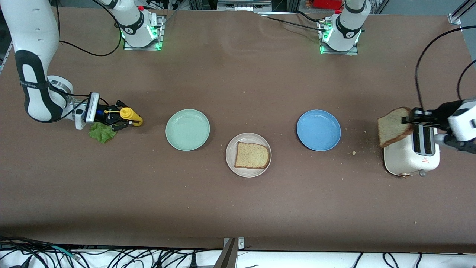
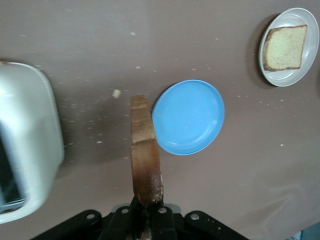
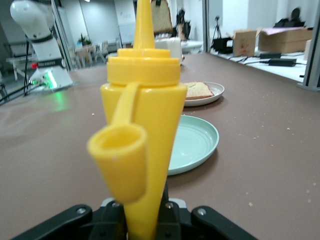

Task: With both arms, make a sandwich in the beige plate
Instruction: 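Lift the toast with the left gripper while the right gripper lowers the mustard, then release the yellow mustard bottle beside the lettuce with the right gripper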

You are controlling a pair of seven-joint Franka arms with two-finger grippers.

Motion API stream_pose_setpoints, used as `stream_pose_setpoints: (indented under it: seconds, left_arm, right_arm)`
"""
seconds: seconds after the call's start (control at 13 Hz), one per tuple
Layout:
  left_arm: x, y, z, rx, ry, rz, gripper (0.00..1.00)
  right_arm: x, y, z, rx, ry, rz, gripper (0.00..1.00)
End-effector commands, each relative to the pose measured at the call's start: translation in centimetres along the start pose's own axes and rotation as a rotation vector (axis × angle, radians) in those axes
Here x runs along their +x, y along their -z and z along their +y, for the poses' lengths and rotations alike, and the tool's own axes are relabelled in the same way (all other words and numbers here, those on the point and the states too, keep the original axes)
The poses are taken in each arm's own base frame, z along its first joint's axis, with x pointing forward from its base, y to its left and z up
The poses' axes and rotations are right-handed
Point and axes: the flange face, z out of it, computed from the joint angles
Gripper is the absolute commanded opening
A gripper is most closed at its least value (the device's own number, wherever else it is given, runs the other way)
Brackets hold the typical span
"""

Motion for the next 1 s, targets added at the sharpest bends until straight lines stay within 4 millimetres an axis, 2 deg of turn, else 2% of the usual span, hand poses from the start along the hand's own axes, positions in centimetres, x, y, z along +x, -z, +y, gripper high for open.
stream_pose_setpoints:
  seconds: [0.0, 0.15, 0.23, 0.31, 0.46, 0.69, 0.77, 0.85, 0.92]
  left_arm:
    - [2.0, -2.2, 2.9, -0.096, 0.044, -0.024, 0.00]
    - [2.9, -3.6, 4.5, -0.105, 0.052, -0.042, 0.00]
    - [3.3, -4.2, 4.4, -0.105, 0.052, -0.051, 0.00]
    - [3.6, -4.9, 4.6, -0.108, 0.044, -0.063, 0.00]
    - [4.1, -5.9, 5.1, -0.106, 0.033, -0.079, 0.00]
    - [4.1, -5.9, 5.1, -0.106, 0.033, -0.079, 0.00]
    - [4.1, -6.0, 5.2, -0.104, 0.031, -0.080, 0.00]
    - [4.1, -5.9, 5.1, -0.105, 0.033, -0.079, 0.00]
    - [4.1, -5.9, 5.1, -0.106, 0.033, -0.079, 0.00]
  right_arm:
    - [-0.8, -0.1, -0.1, -0.011, 0.004, 0.053, 0.00]
    - [-1.9, -0.3, -0.4, -0.010, -0.010, 0.052, 0.00]
    - [-2.1, -0.2, -0.4, -0.012, -0.013, 0.050, 0.00]
    - [-2.3, -0.2, -0.4, -0.018, -0.016, 0.052, 0.06]
    - [-3.2, -0.4, -0.6, -0.025, -0.034, 0.059, 0.25]
    - [-3.6, -0.5, -0.8, -0.021, -0.043, 0.066, 0.34]
    - [-3.6, -0.4, -0.8, -0.021, -0.043, 0.066, 0.57]
    - [-3.4, -0.2, -0.5, -0.025, -0.038, 0.065, 0.74]
    - [-3.6, 0.2, -0.6, -0.031, -0.051, 0.066, 0.79]
